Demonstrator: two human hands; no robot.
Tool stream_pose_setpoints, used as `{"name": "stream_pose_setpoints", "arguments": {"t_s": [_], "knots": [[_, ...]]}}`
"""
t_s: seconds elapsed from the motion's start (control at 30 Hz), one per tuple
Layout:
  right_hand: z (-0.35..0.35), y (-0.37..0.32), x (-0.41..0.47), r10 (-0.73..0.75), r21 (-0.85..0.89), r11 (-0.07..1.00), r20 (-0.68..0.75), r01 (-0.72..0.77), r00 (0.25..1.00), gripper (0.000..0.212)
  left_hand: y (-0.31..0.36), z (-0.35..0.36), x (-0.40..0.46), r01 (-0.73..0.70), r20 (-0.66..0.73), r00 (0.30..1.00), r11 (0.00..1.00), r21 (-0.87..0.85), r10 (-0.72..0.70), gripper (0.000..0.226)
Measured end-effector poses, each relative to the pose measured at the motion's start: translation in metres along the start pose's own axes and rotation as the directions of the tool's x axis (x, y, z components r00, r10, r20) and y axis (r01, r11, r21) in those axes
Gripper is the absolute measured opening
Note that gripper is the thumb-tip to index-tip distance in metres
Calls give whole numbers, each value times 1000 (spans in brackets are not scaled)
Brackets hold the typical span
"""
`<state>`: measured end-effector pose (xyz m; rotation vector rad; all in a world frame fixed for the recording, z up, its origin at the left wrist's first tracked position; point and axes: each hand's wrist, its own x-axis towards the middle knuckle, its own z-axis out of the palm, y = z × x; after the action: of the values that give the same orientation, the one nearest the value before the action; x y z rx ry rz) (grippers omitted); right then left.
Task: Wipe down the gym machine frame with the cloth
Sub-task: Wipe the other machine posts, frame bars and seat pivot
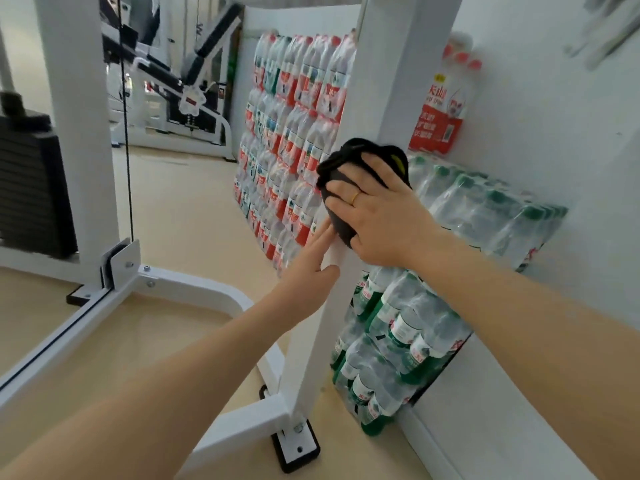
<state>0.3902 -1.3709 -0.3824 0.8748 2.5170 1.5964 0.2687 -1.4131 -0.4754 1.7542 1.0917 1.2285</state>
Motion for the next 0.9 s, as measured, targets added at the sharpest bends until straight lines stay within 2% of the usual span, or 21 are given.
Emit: {"name": "stream_pose_setpoints", "arguments": {"t_s": [0.13, 0.23, 0.37, 0.47, 0.57, 0.63, 0.73, 0.8, 0.9], "knots": [[3, -2, -4, -77, 33, 997, 57, 75, 995, 56, 4, -7, -1, 42, 6, 999, 997, -68, -42, 73], [-14, 32, 6, -131, 1, 991, 12, 131, 991, 56, 16, -18, 3, 60, -17, 998, 994, -90, -61, 65], [-50, 85, 31, -44, -99, 994, -44, 39, 998, 60, 43, -43, 22, -33, -129, 991, 998, -50, 27, 62], [-67, 97, 45, 31, -141, 990, 30, -27, 999, 67, 56, -53, 34, -100, -97, 990, 994, 51, 105, 62], [-64, 83, 49, 95, -224, 972, 85, -74, 992, 72, 50, -48, 38, -99, -68, 992, 992, 79, 104, 65], [-48, 65, 42, 66, -249, 968, 106, -37, 992, 70, 44, -37, 36, -118, -61, 991, 989, 85, 123, 66], [-31, 36, 26, -39, -216, 972, 232, 91, 972, 67, 31, -24, 28, -147, -95, 984, 987, 69, 153, 63], [-32, 37, 21, -107, -190, 969, 252, 158, 962, 65, 17, -18, 21, -85, -76, 993, 993, 80, 91, 65], [-46, 64, 23, -44, -219, 973, 134, 73, 990, 58, -2, -12, 14, 38, -33, 999, 997, 72, -36, 67]]}}
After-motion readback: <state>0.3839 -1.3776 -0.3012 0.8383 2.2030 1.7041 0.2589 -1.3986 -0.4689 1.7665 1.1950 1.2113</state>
